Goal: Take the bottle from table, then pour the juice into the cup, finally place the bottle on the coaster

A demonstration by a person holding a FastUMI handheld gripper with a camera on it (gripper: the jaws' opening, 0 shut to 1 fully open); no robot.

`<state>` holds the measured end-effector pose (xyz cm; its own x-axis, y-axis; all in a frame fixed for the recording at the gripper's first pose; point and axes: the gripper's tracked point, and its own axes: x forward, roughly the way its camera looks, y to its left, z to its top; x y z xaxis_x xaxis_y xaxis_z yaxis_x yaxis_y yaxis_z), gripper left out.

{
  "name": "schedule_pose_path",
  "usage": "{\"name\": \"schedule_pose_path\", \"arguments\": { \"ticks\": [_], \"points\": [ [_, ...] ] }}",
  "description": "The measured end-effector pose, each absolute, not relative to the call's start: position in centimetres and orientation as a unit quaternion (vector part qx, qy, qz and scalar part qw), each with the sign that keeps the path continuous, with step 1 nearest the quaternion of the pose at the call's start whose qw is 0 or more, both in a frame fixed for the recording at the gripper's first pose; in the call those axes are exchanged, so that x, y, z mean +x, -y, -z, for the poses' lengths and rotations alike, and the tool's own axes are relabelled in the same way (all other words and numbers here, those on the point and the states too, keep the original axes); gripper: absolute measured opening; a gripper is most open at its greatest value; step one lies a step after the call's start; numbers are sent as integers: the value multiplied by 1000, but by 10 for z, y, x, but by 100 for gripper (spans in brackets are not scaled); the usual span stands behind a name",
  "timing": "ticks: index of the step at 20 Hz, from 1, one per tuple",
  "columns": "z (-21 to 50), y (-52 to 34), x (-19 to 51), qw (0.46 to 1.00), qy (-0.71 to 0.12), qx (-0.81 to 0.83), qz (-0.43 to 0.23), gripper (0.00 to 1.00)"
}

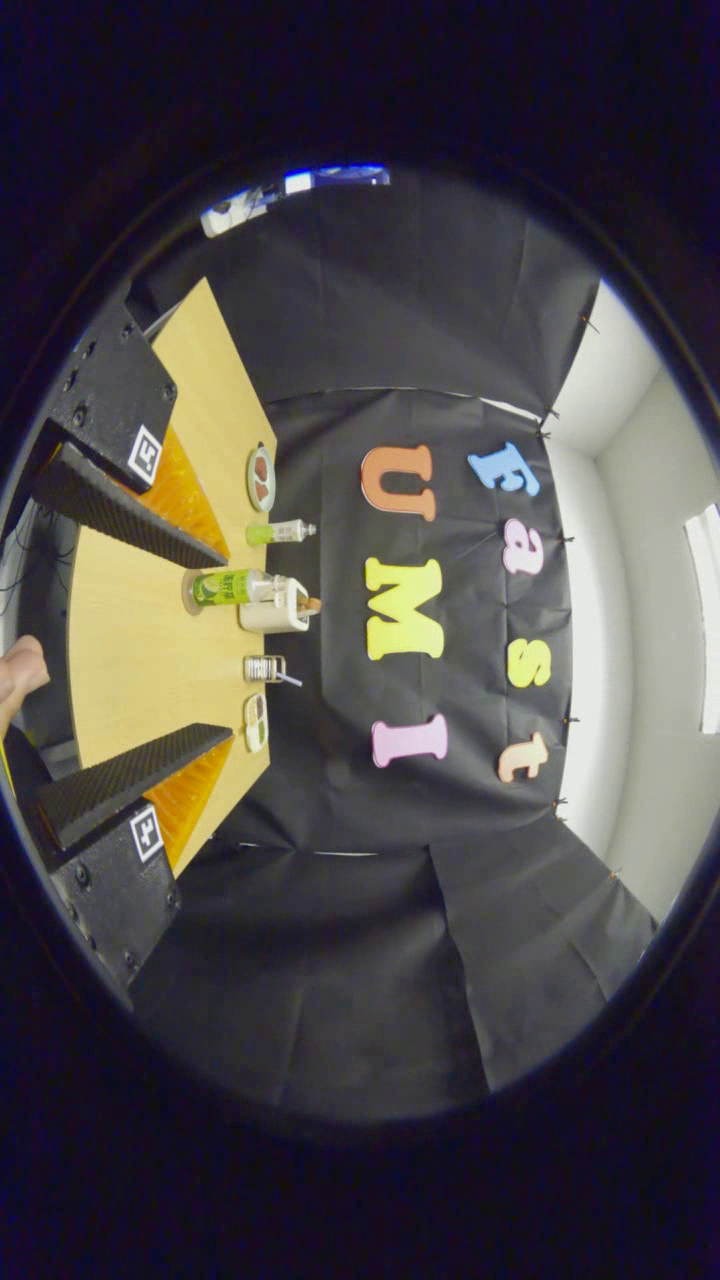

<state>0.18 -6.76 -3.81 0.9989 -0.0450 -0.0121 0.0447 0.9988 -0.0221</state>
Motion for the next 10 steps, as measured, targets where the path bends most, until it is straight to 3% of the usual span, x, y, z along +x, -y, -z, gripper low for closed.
{"name": "schedule_pose_path", "arguments": {
  "ticks": [10],
  "points": [
    [55, 86, 5, 998, -26, -15, 50, 100]
  ]
}}
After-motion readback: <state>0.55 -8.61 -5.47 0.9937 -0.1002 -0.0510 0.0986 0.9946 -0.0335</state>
